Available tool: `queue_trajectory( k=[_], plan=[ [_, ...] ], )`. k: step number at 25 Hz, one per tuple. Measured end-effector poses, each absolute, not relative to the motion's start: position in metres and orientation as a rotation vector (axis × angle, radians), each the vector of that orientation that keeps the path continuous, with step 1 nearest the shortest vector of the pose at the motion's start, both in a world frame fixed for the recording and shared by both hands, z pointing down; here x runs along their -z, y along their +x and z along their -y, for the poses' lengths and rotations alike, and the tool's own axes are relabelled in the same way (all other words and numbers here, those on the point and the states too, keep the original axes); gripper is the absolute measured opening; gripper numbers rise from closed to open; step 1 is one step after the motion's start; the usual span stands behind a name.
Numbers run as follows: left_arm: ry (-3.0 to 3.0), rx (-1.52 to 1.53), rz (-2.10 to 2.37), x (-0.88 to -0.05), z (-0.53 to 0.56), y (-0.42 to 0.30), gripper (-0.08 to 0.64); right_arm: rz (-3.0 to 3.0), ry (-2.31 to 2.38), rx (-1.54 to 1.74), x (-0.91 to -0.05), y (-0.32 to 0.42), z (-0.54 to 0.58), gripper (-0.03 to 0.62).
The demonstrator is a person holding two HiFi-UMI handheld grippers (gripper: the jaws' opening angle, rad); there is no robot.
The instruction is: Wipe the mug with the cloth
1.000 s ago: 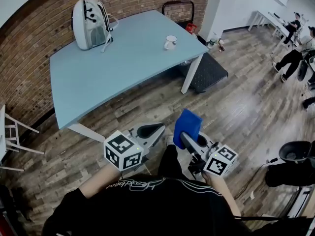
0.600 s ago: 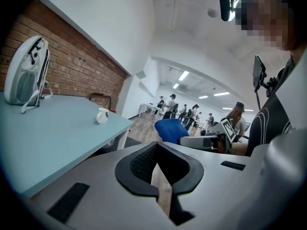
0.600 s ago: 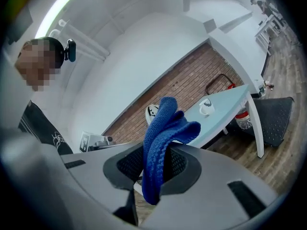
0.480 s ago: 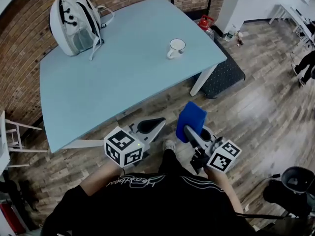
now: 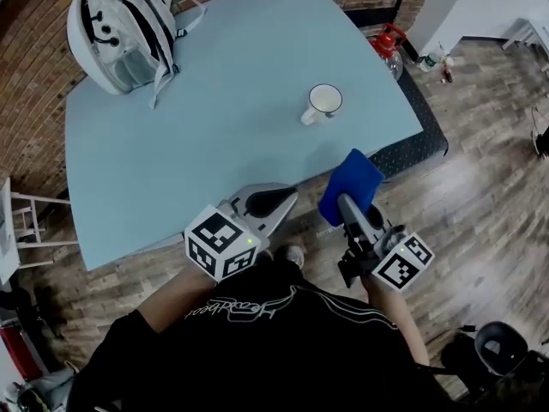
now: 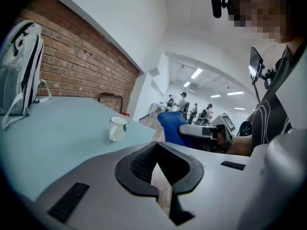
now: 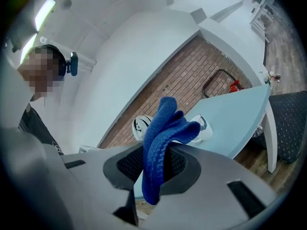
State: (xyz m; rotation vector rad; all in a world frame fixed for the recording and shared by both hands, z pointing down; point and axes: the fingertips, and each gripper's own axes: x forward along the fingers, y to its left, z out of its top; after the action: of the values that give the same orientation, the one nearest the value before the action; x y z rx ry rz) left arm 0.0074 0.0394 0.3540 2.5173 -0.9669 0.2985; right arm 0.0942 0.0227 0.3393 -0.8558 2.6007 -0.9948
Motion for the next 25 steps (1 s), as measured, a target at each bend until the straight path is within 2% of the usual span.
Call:
queue_trajectory(
  k=[12,17,25],
  plan=[
    [2.539,-0.419,0.923,-0.381,0.054,-0.006,0.009,-2.393,-0.998,1.09,-0.359,0.099,0.048,0.061],
    [2.529,-0.517,0.876,-0.41,0.093,-0.007,0.095,-2.297,-1.058,1.134,-0.376,0.098,0.08,0.061],
    [2.534,-0.625,0.834,-0.448,0.135,0.002,0.129,-2.16,-1.085,1.175,-0.395,0.089,0.113,0.061]
  ],
)
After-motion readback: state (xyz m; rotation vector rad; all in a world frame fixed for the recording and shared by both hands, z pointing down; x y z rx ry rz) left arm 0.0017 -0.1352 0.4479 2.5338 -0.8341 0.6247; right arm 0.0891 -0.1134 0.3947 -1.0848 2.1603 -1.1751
